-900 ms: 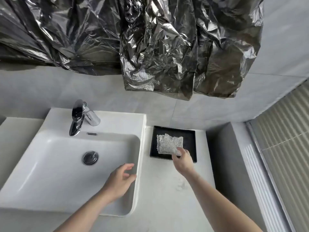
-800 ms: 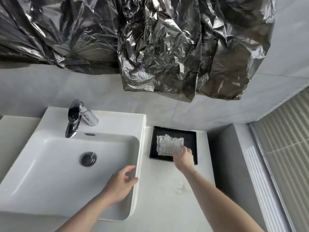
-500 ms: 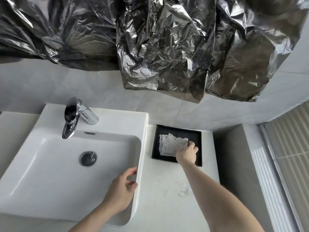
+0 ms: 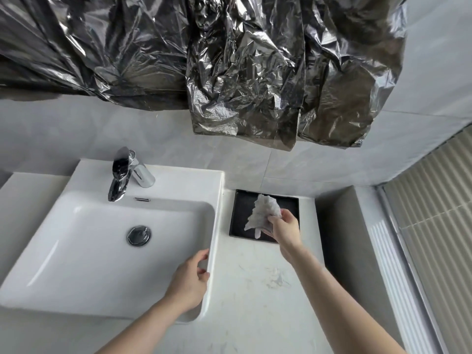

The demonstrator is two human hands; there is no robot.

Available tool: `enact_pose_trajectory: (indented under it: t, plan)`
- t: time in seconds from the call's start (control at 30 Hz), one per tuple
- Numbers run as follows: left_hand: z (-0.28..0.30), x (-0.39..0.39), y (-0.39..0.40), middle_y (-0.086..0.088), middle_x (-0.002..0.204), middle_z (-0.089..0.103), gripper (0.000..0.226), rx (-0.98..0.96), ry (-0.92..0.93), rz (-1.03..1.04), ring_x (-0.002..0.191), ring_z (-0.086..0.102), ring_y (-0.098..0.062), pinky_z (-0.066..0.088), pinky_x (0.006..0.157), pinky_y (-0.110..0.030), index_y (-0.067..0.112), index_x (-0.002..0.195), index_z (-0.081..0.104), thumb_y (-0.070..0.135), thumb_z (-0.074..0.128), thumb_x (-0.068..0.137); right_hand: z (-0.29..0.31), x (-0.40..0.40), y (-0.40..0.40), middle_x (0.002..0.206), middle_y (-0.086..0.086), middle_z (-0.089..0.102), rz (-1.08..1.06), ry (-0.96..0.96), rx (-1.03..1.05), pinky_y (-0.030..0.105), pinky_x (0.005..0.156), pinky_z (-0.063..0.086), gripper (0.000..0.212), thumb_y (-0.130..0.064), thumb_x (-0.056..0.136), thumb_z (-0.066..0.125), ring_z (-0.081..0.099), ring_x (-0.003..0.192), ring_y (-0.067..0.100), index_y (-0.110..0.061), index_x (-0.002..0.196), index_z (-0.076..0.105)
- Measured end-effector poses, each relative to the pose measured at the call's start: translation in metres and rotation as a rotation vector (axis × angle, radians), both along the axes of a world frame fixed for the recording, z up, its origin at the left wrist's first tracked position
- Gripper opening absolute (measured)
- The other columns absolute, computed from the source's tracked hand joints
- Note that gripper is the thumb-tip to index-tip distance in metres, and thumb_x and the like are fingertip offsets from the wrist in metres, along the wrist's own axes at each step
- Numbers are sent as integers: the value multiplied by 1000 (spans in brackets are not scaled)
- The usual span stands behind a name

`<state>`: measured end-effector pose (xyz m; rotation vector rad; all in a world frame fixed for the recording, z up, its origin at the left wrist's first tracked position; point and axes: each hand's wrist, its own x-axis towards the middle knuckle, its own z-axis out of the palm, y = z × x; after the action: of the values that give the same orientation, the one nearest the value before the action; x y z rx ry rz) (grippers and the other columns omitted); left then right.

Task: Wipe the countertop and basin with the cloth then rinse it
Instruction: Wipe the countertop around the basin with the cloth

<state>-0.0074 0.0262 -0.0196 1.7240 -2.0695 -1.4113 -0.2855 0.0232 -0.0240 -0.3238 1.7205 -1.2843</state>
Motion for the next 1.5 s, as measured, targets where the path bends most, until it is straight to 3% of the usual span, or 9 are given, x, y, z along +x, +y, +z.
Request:
enact_pose_trajectory:
  t: [0.2, 0.3, 0.43, 0.57, 0.67, 0.77, 1.03, 1.27, 1.5]
  plan:
    - [4, 34, 39, 19, 106, 70, 44, -96, -120, -95, 99, 63, 7, 50, 85, -16, 56, 117, 54, 23, 60, 89, -16, 3, 124, 98, 15, 72, -52, 197, 113, 57, 90, 60, 18, -8, 82, 55, 71, 98, 39, -10, 99, 62]
    - [9, 54, 67, 29, 109, 66, 33, -235, -45, -83, 100, 63, 8, 51, 87, -19, 45, 112, 64, 21, 64, 88, -55, 24, 189, 124, 10, 68, 55, 362, 324, 43, 82, 58, 38, -5, 91, 55, 68, 96, 27, -14, 128, 55]
    - [23, 83, 110, 29, 104, 65, 25, -306, 0, -29, 91, 62, 2, 49, 74, -12, 41, 96, 68, 18, 65, 87, -103, 45, 239, 154, 14, 38, 287, 643, 471, 46, 113, 40, 78, -3, 83, 58, 39, 142, 36, -14, 155, 29]
    - [-4, 130, 132, 30, 114, 61, 23, -155, -179, -109, 99, 61, 4, 52, 83, -22, 47, 97, 58, 29, 65, 85, -114, 55, 226, 154, 10, 31, 435, 872, 453, 52, 115, 35, 81, -18, 81, 63, 34, 134, 38, -21, 154, 29]
    - [-38, 164, 135, 24, 139, 38, 50, -51, -417, -212, 126, 50, -2, 42, 102, -21, 43, 129, 46, 45, 60, 81, -115, 61, 205, 160, 8, 20, 459, 873, 599, 51, 122, 23, 73, -39, 90, 56, 20, 145, 34, -29, 155, 23]
    - [-63, 188, 129, 11, 157, 16, 85, 31, -518, -127, 143, 34, -14, 36, 112, -29, 30, 153, 26, 53, 58, 78, -119, 73, 188, 170, 9, -3, 515, 850, 735, 55, 125, 7, 76, -56, 98, 42, -5, 156, 36, -32, 162, 8]
    - [-105, 207, 107, -11, 166, -13, 130, 132, -641, 23, 154, 1, -38, 20, 123, -46, 16, 160, -1, 79, 58, 63, -123, 135, 178, 172, 4, -16, 747, 881, 591, 55, 127, -3, 71, -47, 104, 36, -16, 158, 34, -33, 165, 1]
    - [-142, 181, 129, -6, 154, -47, 126, 94, -641, 197, 145, -30, -46, -8, 120, -56, 20, 157, -20, 92, 35, 69, -125, 139, 182, 172, -1, -16, 686, 949, 609, 52, 127, -4, 69, -50, 105, 34, -19, 158, 27, -38, 164, 0]
    - [-166, 181, 150, -8, 170, 0, 120, -204, -664, 277, 153, -13, -39, -1, 122, -58, 17, 161, 15, 90, 30, 68, -146, 145, 169, 173, -1, -14, 558, 974, 625, 57, 125, -9, 69, -52, 104, 31, -18, 158, 29, -39, 164, -1]
